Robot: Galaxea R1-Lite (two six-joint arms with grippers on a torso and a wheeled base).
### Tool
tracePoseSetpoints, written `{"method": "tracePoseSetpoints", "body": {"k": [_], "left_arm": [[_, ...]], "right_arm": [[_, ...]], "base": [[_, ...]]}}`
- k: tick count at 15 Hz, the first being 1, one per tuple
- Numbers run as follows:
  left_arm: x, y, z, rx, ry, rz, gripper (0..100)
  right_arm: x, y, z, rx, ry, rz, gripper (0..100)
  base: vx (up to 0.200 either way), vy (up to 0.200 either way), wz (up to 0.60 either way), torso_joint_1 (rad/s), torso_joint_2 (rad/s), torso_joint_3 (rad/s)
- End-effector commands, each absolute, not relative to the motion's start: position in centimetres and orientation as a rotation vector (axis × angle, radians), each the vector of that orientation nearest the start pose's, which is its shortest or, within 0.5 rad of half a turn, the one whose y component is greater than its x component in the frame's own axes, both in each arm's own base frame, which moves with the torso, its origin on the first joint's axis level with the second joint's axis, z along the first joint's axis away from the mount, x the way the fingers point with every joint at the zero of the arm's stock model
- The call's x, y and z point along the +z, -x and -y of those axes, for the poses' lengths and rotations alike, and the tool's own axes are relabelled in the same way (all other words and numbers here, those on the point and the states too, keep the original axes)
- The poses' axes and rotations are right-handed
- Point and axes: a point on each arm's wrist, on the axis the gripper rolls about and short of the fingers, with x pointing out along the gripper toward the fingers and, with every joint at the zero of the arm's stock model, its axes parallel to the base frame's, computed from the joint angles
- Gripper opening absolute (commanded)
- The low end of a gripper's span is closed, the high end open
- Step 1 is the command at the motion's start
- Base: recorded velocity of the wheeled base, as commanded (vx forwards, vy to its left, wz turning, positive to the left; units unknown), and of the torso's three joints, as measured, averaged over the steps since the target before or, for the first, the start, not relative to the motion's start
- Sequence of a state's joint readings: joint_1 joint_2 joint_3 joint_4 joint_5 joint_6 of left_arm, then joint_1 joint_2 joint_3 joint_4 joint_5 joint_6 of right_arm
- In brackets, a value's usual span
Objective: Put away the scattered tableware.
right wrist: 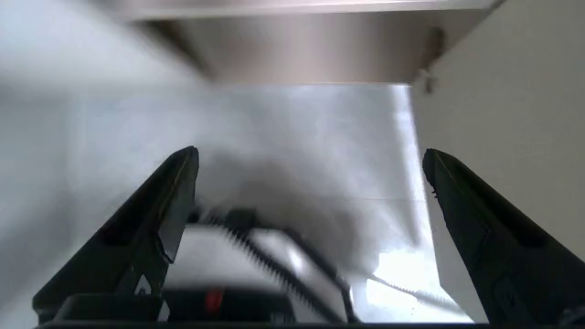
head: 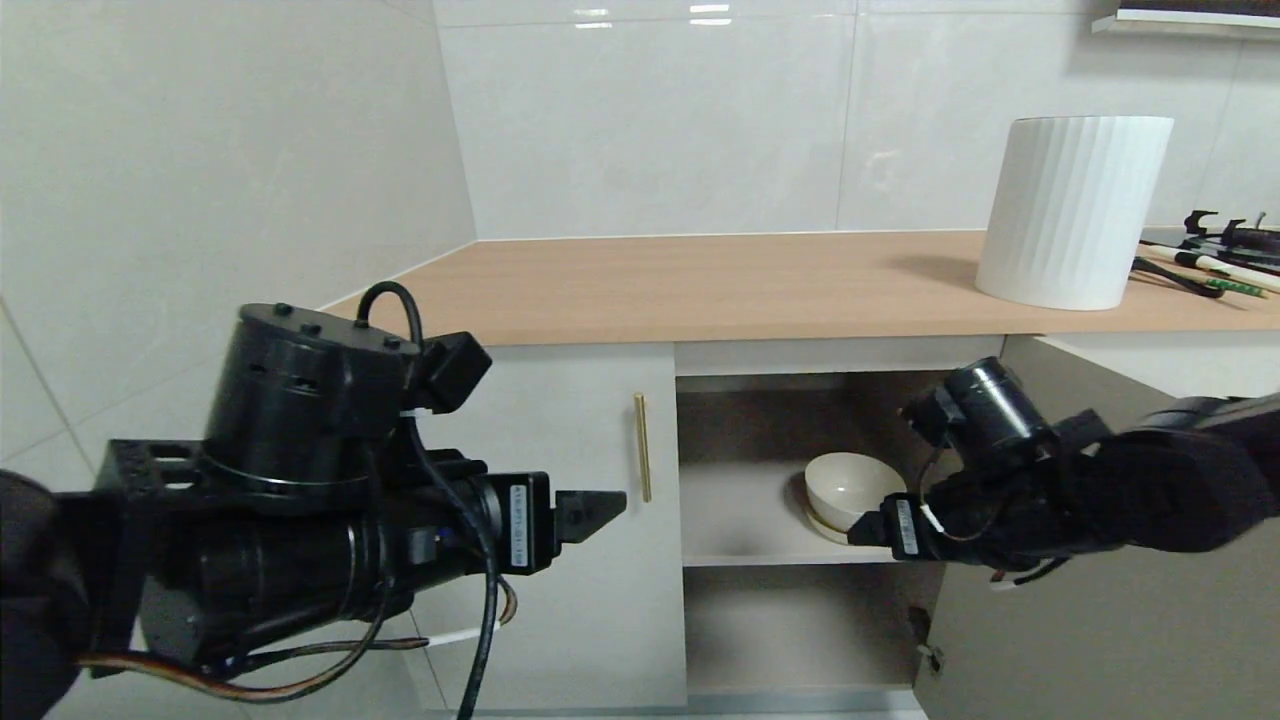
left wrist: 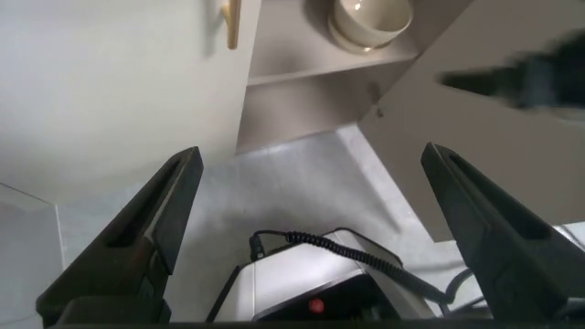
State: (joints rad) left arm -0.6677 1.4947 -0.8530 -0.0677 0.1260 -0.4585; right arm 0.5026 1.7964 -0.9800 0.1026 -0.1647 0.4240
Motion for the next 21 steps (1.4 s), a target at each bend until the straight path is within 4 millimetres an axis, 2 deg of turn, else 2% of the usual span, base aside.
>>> {"method": "tracePoseSetpoints", "body": {"k": [1,4,5,8,11,21], "left_arm": [[21.1,-17.6,13.0,-0.391,0.245,-0.583,100],[20.8,-16.9,11.1,-0.346,0.265,-0.579,100],[20.7,-17.0,10.9,-0.342,0.268,-0.581,100],[20.7,-17.2,10.8,-0.337,0.269,-0.584,100],[19.7,-17.9,11.4,-0.323,0.253,-0.623,100],[19.7,-17.8,11.5,-0.328,0.252,-0.627,100]], "right_arm": [[17.5,-18.6,-12.1,0.286,-0.104,-0.810,100],[18.1,-16.4,-11.6,0.334,-0.101,-0.781,100],[18.2,-15.8,-11.8,0.355,-0.088,-0.786,100],[17.8,-14.6,-10.9,0.343,-0.069,-0.819,100],[17.9,-14.2,-10.8,0.357,-0.050,-0.809,100],[17.4,-13.9,-10.5,0.362,-0.012,-0.817,100]], "base": [[0.000,0.000,0.00,-0.002,0.00,0.051],[0.000,0.000,0.00,0.000,0.00,0.000],[0.000,0.000,0.00,0.000,0.00,0.000],[-0.067,0.000,0.00,0.002,0.00,0.002],[-0.200,0.000,0.00,0.010,0.00,0.001],[-0.200,0.000,0.00,-0.002,0.00,0.001]]}}
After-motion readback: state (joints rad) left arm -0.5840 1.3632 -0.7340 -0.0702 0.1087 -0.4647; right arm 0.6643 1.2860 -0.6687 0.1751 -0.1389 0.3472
